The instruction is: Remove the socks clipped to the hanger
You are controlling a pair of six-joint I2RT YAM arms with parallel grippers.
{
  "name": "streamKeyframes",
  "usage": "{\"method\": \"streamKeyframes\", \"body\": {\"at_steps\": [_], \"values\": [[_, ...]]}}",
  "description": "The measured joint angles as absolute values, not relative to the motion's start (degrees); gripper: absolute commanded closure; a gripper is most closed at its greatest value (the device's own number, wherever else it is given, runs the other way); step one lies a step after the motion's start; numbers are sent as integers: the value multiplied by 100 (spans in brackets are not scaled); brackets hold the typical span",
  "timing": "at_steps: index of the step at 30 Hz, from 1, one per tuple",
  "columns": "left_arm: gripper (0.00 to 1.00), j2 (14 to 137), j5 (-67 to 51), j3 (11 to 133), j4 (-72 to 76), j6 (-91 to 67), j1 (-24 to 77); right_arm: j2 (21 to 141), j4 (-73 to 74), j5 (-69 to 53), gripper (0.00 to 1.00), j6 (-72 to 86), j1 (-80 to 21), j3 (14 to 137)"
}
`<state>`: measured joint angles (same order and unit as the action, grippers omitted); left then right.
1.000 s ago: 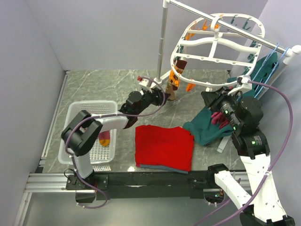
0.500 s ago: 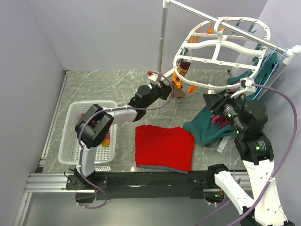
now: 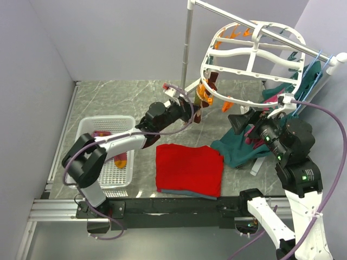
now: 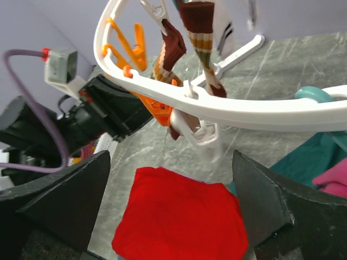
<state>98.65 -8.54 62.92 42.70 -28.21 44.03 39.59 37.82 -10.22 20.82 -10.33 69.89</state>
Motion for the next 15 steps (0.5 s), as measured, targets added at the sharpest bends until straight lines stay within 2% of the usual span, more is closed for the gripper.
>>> {"method": "streamKeyframes", "body": {"at_steps": [7, 15], "values": [[99, 9207, -928, 6025, 3815, -2967, 4683, 3806, 4108, -1323, 0, 1831, -1033, 7124], [99, 8381, -926, 5688, 3227, -2961, 4971, 3645, 4219, -2383, 2, 1653, -1033, 7113]]}}
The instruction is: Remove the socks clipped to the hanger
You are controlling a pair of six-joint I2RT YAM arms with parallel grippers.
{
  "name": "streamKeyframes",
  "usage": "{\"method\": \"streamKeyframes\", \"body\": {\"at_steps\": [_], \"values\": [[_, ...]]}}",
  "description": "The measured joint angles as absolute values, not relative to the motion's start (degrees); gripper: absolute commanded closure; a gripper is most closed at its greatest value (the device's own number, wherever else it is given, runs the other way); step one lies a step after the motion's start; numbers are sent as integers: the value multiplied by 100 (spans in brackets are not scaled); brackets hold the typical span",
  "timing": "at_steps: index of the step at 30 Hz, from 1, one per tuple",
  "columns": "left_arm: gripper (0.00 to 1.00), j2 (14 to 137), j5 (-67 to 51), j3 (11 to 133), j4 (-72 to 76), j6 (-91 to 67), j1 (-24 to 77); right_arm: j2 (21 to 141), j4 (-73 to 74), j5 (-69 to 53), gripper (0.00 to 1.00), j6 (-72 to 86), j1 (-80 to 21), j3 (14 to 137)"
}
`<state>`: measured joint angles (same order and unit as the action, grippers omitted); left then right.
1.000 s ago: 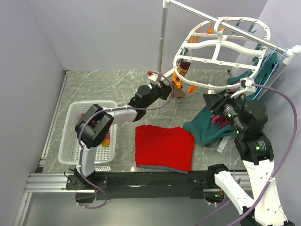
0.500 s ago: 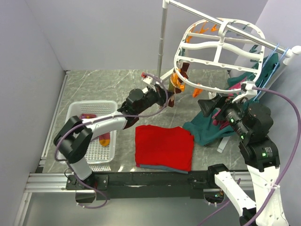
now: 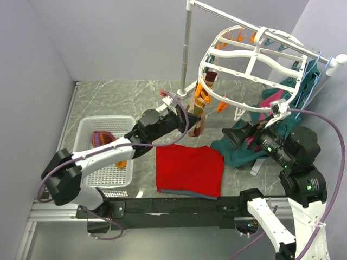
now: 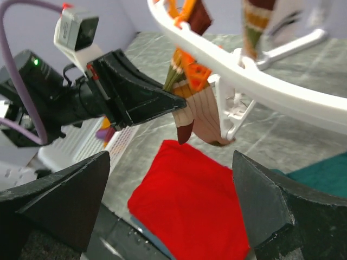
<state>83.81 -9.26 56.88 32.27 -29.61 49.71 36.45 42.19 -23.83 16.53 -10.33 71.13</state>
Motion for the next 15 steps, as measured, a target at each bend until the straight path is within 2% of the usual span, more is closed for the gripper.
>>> {"method": "streamKeyframes", "body": {"at_steps": [8, 15], "values": [[99, 7736, -947, 5645, 3011, -2993, 5312, 3424, 4329, -3070, 4, 1599, -1024, 7000], [99, 7679, -1055, 5645, 2781, -3142, 5564, 3422, 4342, -3376, 1, 1636, -1024, 6733]]}}
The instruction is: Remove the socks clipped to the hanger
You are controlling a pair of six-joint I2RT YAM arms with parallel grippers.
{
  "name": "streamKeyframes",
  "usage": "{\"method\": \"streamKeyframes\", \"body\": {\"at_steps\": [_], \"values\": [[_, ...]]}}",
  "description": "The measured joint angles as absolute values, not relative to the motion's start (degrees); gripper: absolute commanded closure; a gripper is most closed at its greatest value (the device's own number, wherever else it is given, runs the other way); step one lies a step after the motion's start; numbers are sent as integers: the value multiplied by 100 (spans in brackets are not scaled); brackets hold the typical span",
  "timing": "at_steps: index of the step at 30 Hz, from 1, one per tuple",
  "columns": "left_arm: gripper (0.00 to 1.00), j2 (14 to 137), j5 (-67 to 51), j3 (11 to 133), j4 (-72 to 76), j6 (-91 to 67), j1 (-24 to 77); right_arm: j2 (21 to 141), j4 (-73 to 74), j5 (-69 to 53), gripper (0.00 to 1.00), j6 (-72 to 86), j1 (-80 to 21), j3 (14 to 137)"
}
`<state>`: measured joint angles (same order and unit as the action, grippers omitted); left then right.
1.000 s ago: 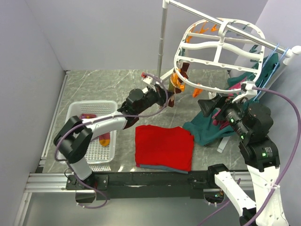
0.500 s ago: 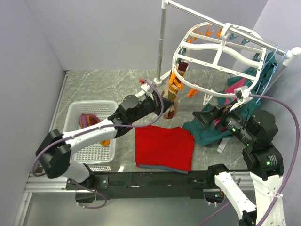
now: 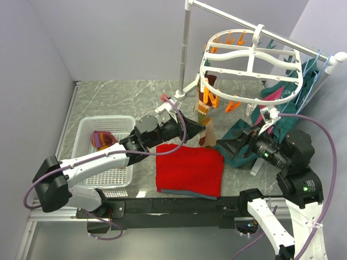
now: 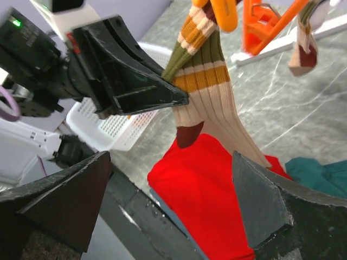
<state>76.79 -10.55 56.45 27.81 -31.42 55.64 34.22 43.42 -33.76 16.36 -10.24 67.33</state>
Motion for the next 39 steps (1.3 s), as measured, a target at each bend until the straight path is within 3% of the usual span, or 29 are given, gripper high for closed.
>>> {"method": "streamKeyframes", "body": {"at_steps": [8, 15, 23, 28, 31, 34, 35, 39], "values": [[99, 7762, -1310, 5811, 2698, -3459, 5739, 3465, 3688, -3826, 4, 1835, -1024, 5730], [98, 7856, -1376, 5889, 2687, -3699, 5806, 3476, 2958, -3990, 17, 2316, -1109, 5192], [97, 7999, -1367, 6097, 2517, -3870, 5811, 3699, 2471, -3752, 21, 2421, -2003, 5013], [96, 8042, -1365, 6152, 2480, -3920, 5811, 3979, 2399, -3000, 44, 2443, -2851, 4890], [89, 8042, -1365, 6152, 2436, -3944, 5811, 4029, 2338, -2567, 72, 2473, -2902, 4766], [65, 8042, -1365, 6152, 2383, -3966, 5811, 3931, 2276, -2215, 99, 2554, -2902, 4626], [53, 8042, -1363, 6152, 2351, -3959, 5811, 3879, 2250, -2139, 100, 2571, -2902, 4580], [30, 8027, -1356, 6184, 2193, -3881, 5771, 3756, 2211, -1931, 100, 2628, -2910, 4491]]}}
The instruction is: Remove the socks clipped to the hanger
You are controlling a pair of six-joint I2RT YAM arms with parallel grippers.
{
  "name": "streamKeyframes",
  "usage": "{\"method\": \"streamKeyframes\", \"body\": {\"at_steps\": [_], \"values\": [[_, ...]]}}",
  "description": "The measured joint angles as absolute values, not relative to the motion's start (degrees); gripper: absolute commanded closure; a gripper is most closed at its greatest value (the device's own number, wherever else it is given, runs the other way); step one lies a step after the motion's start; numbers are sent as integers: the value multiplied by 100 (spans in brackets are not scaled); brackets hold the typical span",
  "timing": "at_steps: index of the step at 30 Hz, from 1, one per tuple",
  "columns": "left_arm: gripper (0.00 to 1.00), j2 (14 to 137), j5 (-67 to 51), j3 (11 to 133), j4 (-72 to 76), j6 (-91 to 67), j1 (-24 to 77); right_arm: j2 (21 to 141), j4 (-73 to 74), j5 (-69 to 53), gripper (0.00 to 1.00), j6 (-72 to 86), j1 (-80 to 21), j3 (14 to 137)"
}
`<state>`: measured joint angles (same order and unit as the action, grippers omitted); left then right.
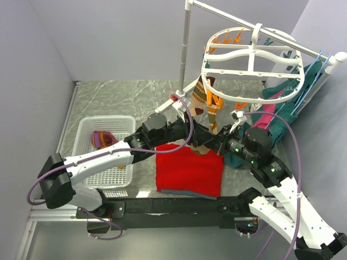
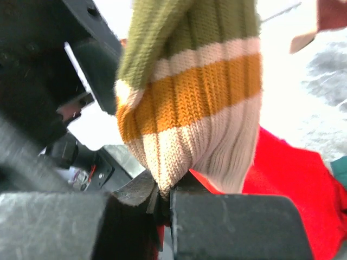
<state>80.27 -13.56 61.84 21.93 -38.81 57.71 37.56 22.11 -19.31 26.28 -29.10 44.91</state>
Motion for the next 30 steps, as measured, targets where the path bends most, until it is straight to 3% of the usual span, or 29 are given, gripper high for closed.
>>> {"method": "streamKeyframes", "body": {"at_steps": [2, 5, 12, 24, 30], "values": [[24, 7966, -1402, 6184, 2082, -3841, 5771, 3736, 2154, -1872, 100, 2633, -2910, 4491], [25, 7778, -1640, 6139, 2045, -3920, 5607, 3726, 2099, -1837, 100, 2630, -2910, 4488], [25, 7736, -2832, 6049, 3168, -4958, 3992, 3760, 2043, -1999, 100, 2620, -2910, 4442], [33, 9773, -4427, 7439, 4825, -6189, 3614, 3699, 1970, -2189, 100, 2661, -2910, 4418], [46, 10259, -4600, 7948, 5170, -6490, 3577, 3612, 1977, -2185, 100, 2659, -2910, 4418]]}}
